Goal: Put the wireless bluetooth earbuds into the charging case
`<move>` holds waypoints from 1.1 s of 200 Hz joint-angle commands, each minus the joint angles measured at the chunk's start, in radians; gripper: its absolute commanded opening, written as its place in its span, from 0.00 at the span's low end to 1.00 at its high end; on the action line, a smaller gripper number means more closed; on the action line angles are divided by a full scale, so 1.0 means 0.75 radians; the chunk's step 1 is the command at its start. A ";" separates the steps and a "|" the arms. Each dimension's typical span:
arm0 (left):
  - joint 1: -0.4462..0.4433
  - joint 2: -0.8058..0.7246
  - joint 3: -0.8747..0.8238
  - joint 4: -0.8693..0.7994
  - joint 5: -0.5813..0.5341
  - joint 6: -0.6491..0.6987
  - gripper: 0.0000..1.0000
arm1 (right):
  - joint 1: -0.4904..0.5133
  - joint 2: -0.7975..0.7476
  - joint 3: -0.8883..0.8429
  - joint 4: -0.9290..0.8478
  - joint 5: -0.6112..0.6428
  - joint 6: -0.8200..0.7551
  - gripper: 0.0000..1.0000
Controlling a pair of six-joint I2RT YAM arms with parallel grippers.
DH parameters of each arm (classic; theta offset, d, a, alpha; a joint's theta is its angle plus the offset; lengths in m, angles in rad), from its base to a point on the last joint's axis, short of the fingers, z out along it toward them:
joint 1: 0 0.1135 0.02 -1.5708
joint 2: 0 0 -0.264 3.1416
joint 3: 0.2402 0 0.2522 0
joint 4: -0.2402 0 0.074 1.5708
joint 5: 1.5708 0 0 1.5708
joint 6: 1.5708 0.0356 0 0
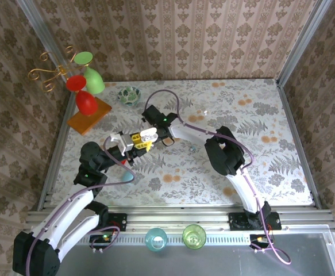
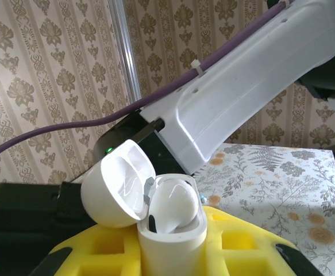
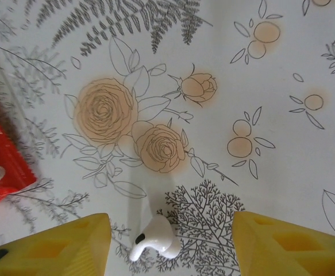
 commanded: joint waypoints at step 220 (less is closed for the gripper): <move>-0.015 0.017 0.007 -0.029 -0.014 0.055 0.00 | 0.054 0.126 0.153 -0.276 0.121 -0.068 0.30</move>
